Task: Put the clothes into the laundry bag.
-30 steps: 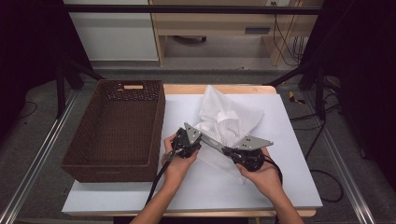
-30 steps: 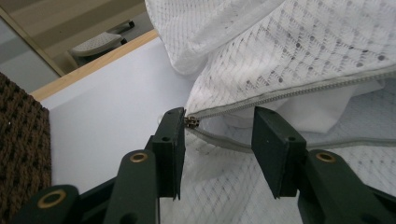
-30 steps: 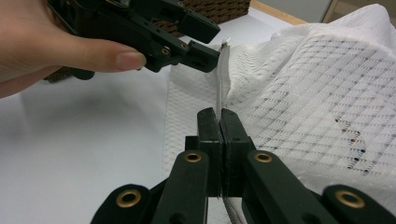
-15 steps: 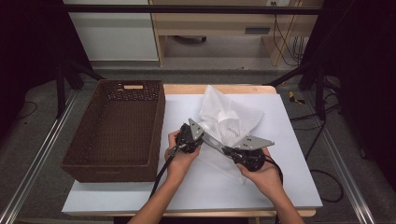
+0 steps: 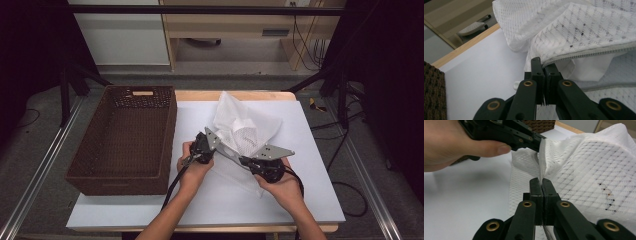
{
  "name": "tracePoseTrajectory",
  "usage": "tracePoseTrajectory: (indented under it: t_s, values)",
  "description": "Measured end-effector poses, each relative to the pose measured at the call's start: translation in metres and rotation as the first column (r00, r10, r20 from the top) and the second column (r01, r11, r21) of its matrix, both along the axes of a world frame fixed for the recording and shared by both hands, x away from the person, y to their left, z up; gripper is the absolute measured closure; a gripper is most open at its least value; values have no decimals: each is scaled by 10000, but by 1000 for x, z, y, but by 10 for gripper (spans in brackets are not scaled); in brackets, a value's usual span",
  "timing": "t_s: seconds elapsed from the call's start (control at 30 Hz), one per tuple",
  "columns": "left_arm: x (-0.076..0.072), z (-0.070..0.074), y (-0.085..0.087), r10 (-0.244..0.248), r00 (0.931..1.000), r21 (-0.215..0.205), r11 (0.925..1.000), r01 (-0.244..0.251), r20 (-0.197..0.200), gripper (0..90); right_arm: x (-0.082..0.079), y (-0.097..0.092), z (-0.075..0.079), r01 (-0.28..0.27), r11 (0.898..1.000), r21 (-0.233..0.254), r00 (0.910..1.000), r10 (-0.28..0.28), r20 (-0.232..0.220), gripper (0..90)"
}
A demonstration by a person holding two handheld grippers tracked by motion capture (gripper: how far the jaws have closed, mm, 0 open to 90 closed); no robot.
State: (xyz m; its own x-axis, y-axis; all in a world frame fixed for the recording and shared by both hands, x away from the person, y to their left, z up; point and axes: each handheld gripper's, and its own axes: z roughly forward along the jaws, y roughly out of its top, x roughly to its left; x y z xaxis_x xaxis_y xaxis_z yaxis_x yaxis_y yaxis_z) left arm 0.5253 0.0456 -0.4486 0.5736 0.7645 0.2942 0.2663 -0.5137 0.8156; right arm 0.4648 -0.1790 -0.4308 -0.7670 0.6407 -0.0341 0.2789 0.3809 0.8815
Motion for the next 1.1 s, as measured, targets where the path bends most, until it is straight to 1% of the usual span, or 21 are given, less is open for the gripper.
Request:
tracePoseTrajectory:
  t_s: [0.07, 0.17, 0.27, 0.33, 0.37, 0.53, 0.57, 0.67, 0.7, 0.77, 0.83, 0.9, 0.97, 1.1]
  values:
    - [-3, 2, 2, -53, 9999, 106, 9999, 55, -118, 885, 1, -2, 0, 46, 10000, -10, 10000, -46, -11, 893]
    - [-8, 4, 6, -88, 9999, 188, 9998, 91, -129, 887, 1, -3, 0, 79, 10000, -25, 10000, -79, -11, 894]
    - [-13, 7, 10, -112, 9996, 81, 9999, 114, -271, 887, 1, -4, 0, 116, 9999, -67, 9999, -116, -38, 893]
    - [-16, 9, 11, -184, 9992, 143, 9997, 189, -347, 887, 1, -5, 1, 143, 9998, -105, 9999, -143, -40, 894]
    - [-18, 9, 12, -171, 9992, 86, 9998, 174, -366, 887, 0, -5, 1, 140, 9998, -151, 9999, -141, -39, 893]
    - [-27, 10, 14, -307, 9973, 124, 9994, 316, -671, 889, 2, -5, 6, 242, 9990, -364, 9996, -246, -118, 894]
    - [-28, 11, 15, -319, 9975, 151, 9993, 329, -627, 889, 2, -5, 7, 211, 9988, -451, 9997, -217, -119, 894]
    - [-31, 12, 17, -341, 9965, 85, 9994, 348, -763, 889, 3, -4, 9, 152, 9973, -722, 9998, -161, -113, 893]
    - [-31, 13, 18, -349, 9964, 106, 9993, 359, -769, 889, 3, -4, 10, 132, 9963, -848, 9999, -140, -94, 894]
    - [-31, 13, 19, -382, 9967, 235, 9989, 400, -712, 889, 2, -4, 9, 102, 9956, -928, 9999, -111, -91, 893]
    - [-29, 13, 17, -365, 9977, 367, 9986, 387, -568, 889, 1, -4, 7, 108, 9951, -987, 9998, -122, -136, 893]
    - [-27, 14, 17, -330, 9980, 437, 9984, 353, -534, 890, 1, -2, 5, 34, 9944, -1053, 9999, -45, -102, 893]
    - [-26, 14, 17, -322, 9977, 305, 9990, 340, -600, 891, -1, 0, 4, 5, 9926, -1212, 10000, -12, -58, 894]
    - [-32, 15, 17, -439, 9970, 361, 9983, 462, -633, 891, -3, -2, 6, -41, 9912, -1322, 10000, 39, -19, 893]
